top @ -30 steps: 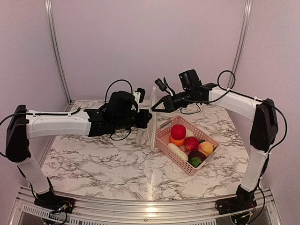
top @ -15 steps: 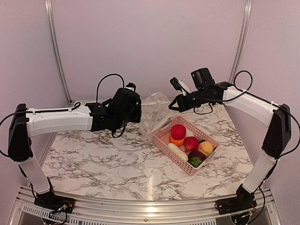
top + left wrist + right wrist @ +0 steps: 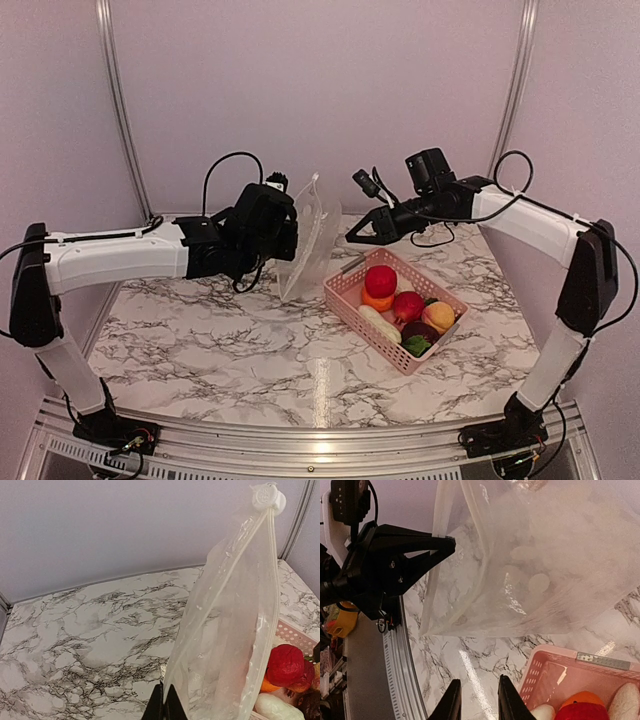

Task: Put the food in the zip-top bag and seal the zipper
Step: Open the zipper food storage bag at the center of the board, then pick up the fake fruit from the bin.

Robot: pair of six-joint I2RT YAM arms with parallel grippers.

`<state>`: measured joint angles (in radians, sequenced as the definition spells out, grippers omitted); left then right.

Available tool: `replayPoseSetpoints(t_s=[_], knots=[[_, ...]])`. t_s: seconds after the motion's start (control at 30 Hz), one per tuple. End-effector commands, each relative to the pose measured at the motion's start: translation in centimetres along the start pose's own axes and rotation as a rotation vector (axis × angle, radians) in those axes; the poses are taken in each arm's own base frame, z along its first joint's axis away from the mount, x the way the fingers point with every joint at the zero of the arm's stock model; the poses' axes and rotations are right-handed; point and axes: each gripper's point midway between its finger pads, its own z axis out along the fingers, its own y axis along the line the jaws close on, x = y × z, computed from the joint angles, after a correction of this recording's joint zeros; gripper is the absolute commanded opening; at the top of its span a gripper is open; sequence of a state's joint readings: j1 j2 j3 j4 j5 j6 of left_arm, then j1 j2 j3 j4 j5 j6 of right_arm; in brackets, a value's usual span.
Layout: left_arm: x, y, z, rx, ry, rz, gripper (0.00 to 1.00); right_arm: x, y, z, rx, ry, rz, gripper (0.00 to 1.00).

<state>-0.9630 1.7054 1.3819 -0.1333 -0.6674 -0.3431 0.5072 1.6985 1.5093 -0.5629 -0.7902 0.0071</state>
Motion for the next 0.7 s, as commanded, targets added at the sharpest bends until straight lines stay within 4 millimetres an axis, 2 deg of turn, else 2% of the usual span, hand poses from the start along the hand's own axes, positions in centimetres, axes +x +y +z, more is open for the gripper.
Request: replayPoseSetpoints(t_s=[0.0,0.1,0.17,0.27,0.4,0.53,0.67], knots=[[-1.8,1.3,-2.1,-0.001,0.002,0.027,0.00,-1.0,1.7,-0.2,-0.075,0.005,-0.108,0.30],[-1.7,2.6,-2.9,-0.035,0.031,0.083,0.00,-0.5,1.8,-1.2,-0.049,0.013,-0.178,0.43],[-1.9,3.6,-3.7,-0.060,0.048,0.126,0.00,0.1,0.9,-1.8,0.009,0.031,-0.228,0.49],[-2.8,5.6,-5.3,-0.113,0.059,0.196,0.00,1.3,-1.9,-2.8,0.109,0.078,-0.276,0.56],[-3.8,7.8,-7.6,-0.148,0.087,0.287,0.00,3.9,-6.7,-3.7,0.285,0.176,-0.332,0.68],[-2.2,7.2,-8.2,-0.073,0.159,0.330,0.00,6.6,-10.2,-3.9,0.424,0.247,-0.384,0.84],[1.3,4.3,-6.8,0.071,0.239,0.301,0.00,7.9,-11.5,-3.2,0.446,0.260,-0.367,0.93]])
